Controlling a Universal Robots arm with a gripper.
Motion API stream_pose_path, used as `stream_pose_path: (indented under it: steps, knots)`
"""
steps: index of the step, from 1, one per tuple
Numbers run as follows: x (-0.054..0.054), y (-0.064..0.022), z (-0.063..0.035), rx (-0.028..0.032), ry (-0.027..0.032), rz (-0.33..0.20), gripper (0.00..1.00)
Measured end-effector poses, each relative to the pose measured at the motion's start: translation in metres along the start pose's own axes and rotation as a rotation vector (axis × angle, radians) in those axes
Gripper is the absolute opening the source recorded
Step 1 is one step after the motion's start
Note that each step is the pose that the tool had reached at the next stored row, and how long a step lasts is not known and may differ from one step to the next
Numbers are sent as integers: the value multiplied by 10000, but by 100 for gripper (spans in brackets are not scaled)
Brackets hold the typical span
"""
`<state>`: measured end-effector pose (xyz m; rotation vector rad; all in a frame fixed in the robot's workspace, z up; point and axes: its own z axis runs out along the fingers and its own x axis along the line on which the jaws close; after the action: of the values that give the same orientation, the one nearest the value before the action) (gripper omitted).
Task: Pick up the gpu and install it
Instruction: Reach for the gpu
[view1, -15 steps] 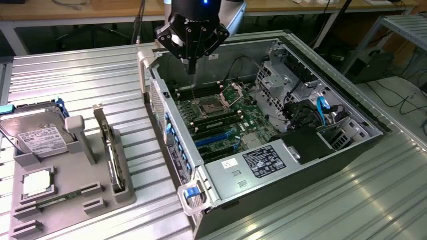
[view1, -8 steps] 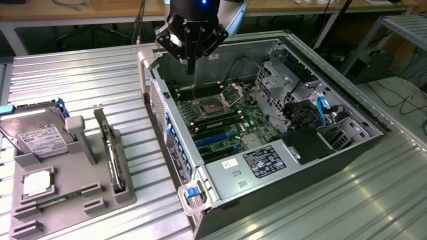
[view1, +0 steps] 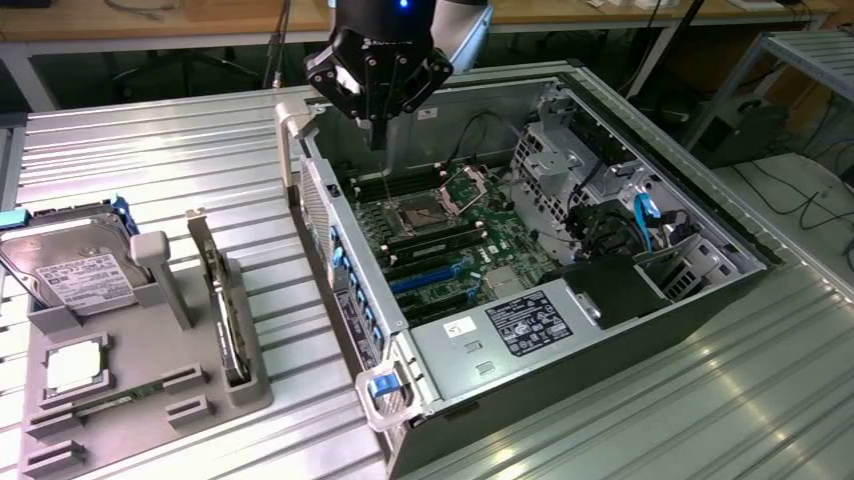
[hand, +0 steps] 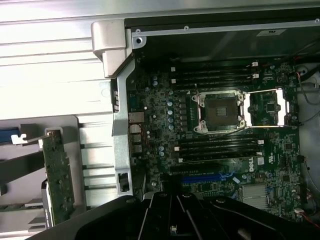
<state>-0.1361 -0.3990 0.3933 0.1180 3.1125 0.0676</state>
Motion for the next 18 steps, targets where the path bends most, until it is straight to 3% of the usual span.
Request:
stream_pose_path:
  steps: [18]
  knots:
    - [71, -6, -2, 0, 0, -1, 11]
